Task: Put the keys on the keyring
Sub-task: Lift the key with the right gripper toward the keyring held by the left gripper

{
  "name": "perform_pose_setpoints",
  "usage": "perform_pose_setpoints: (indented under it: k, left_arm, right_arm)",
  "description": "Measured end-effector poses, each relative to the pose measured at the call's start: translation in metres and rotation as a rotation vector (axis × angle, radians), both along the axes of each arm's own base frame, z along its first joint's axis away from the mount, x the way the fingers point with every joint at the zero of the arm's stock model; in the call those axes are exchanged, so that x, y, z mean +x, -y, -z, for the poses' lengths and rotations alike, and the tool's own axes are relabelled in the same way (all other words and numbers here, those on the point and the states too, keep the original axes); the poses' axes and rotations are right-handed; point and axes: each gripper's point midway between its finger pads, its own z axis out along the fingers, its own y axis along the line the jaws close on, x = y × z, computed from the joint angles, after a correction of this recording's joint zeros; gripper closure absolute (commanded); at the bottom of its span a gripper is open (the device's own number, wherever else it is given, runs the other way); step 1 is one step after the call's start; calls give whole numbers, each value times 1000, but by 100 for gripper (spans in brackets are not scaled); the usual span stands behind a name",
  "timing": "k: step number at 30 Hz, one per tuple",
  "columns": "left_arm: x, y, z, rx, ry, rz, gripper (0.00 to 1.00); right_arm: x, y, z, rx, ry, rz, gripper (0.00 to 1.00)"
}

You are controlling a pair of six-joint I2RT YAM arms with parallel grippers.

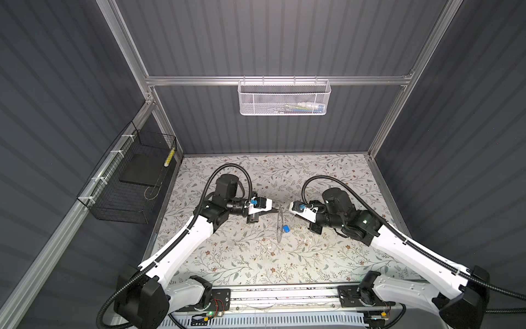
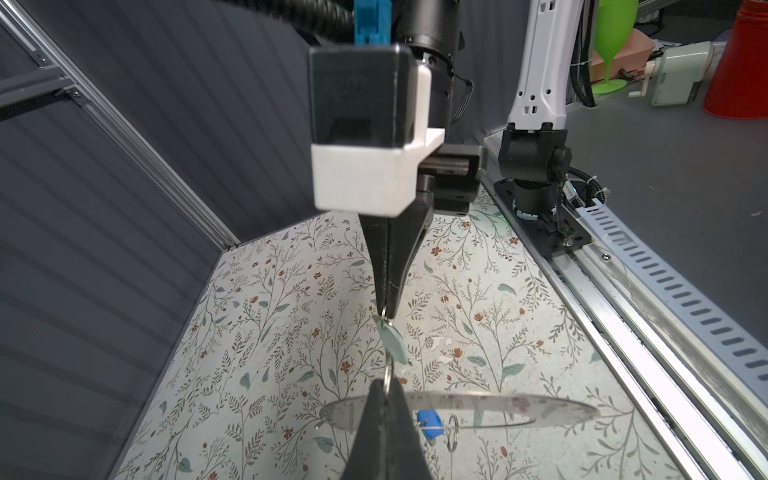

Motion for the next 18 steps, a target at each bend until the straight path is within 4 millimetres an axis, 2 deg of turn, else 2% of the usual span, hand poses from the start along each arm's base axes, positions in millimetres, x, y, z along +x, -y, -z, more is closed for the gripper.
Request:
perform_pose_setpoints:
  k: [8,18]
  left_arm:
    - [-3,13,14,23,-32,43,100]
    - [-11,25,9,14,-34,96,100]
  right_arm:
    - [-9,2,-16,48,11,-4,100]
    - [-20,-7,-22,45,62,-63,100]
